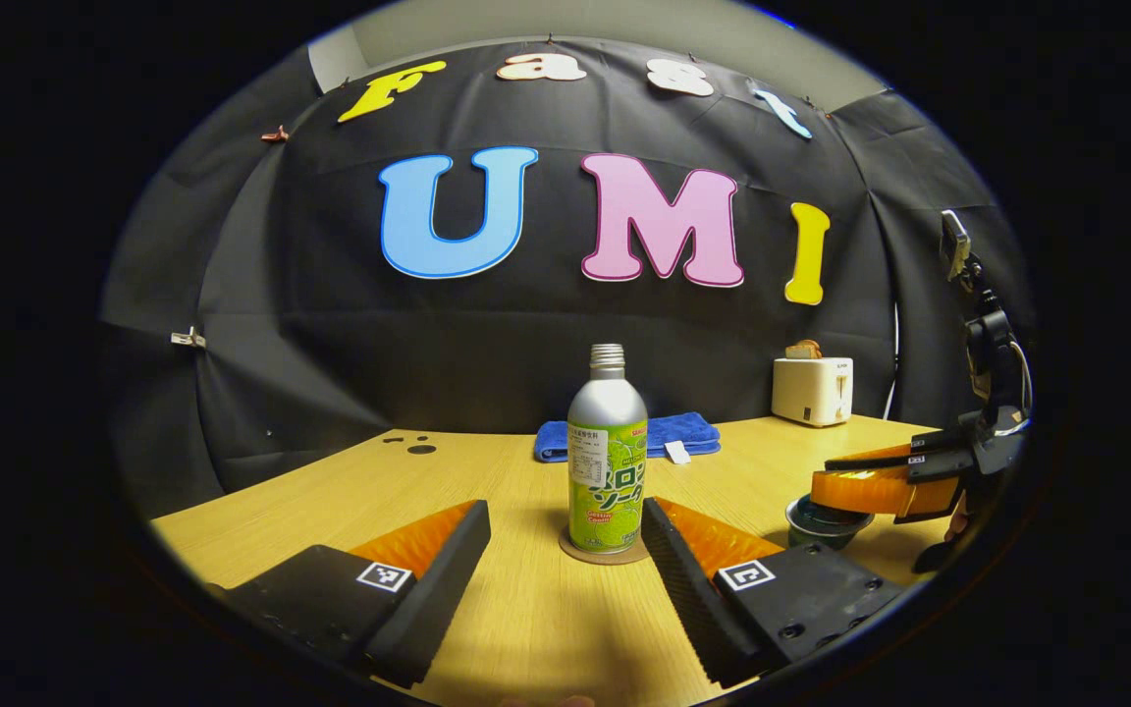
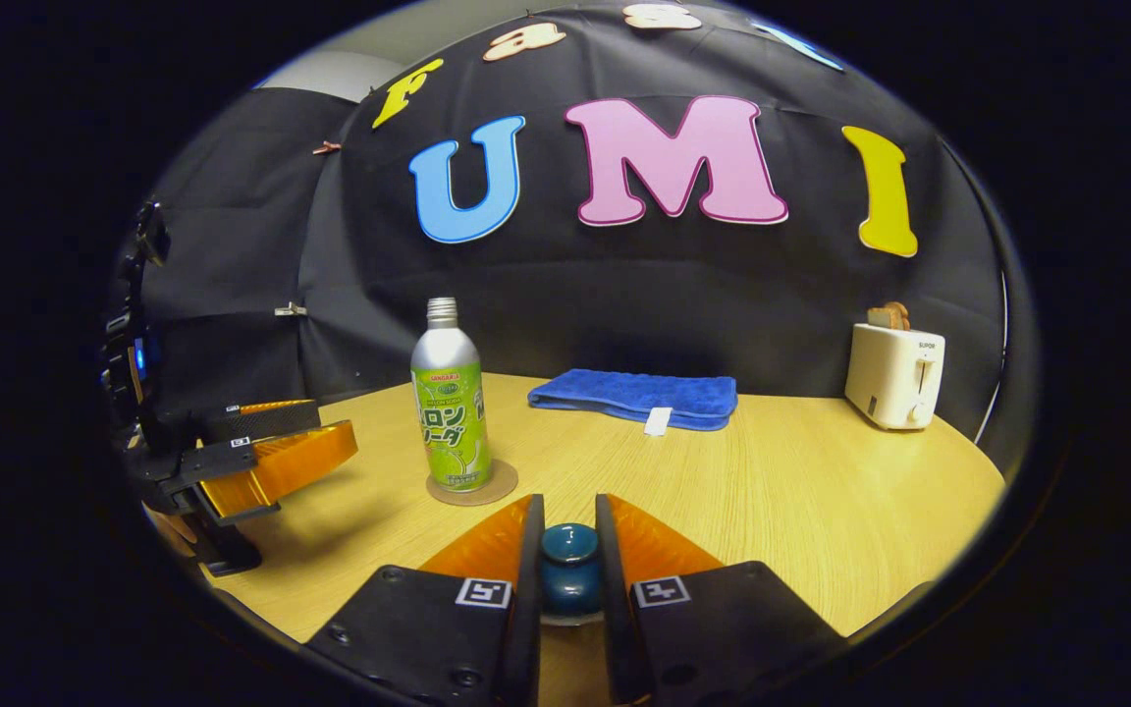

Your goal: Open the teacup lid with one hand, grasp the water bottle and pour water into the teacup with the other hand; after pouring, place the water bottle on the coaster and then close the teacup lid.

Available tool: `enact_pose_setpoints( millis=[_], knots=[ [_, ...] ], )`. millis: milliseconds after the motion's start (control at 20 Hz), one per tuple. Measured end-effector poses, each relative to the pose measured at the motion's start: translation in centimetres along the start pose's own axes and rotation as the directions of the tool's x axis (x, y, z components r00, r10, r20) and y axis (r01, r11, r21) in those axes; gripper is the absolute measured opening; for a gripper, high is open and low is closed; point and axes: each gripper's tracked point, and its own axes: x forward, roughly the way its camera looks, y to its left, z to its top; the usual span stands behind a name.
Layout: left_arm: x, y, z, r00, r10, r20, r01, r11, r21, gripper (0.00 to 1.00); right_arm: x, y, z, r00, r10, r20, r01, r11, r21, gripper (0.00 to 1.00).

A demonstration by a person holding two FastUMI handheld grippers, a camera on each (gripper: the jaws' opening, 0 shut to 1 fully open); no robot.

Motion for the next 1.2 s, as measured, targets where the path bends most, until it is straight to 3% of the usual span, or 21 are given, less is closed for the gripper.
enact_pose_setpoints(
  millis=[50, 200, 300, 350, 550, 600, 650, 850, 1200],
  knots=[
    [0.0, 0.0, -0.1, 1.000, 0.000, 0.000, 0.000, 1.000, 0.000, 0.98, -0.2, 0.2, 0.1, 1.000, 0.007, 0.001, -0.007, 1.000, -0.005, 0.34],
    [0.0, 0.2, 0.0, 1.000, 0.009, -0.001, -0.009, 1.000, 0.000, 0.98, -0.6, -0.2, 0.4, 1.000, -0.005, 0.023, 0.005, 1.000, 0.001, 0.36],
    [-0.2, 0.2, 0.0, 1.000, 0.018, -0.002, -0.018, 1.000, -0.001, 0.98, -1.5, -0.8, 1.2, 0.996, -0.033, 0.077, 0.032, 0.999, 0.017, 0.43],
    [-0.4, 0.1, -0.1, 1.000, 0.020, -0.002, -0.020, 1.000, -0.001, 0.98, -2.1, -1.1, 1.7, 0.992, -0.051, 0.112, 0.049, 0.999, 0.021, 0.65],
    [-1.0, -0.3, -0.1, 1.000, 0.029, -0.001, -0.029, 1.000, -0.002, 0.98, -4.5, -2.6, 2.2, 0.976, -0.134, 0.173, 0.133, 0.991, 0.015, 0.75],
    [-1.2, -0.4, 0.0, 0.999, 0.034, -0.002, -0.034, 0.999, -0.001, 0.98, -4.9, -2.9, 2.1, 0.973, -0.152, 0.173, 0.151, 0.988, 0.019, 0.90],
    [-1.5, -0.4, -0.1, 0.999, 0.041, -0.002, -0.041, 0.999, -0.001, 0.98, -5.4, -3.4, 2.0, 0.969, -0.177, 0.174, 0.175, 0.984, 0.023, 0.98],
    [-2.2, -0.8, -0.1, 0.997, 0.073, -0.003, -0.073, 0.997, -0.001, 0.98, -7.2, -4.6, 1.9, 0.948, -0.266, 0.175, 0.264, 0.964, 0.036, 0.99],
    [-2.1, -1.0, 0.0, 0.998, 0.061, -0.001, -0.061, 0.998, -0.002, 0.97, -7.5, -5.3, 1.9, 0.929, -0.326, 0.173, 0.323, 0.945, 0.045, 0.99]
  ],
)
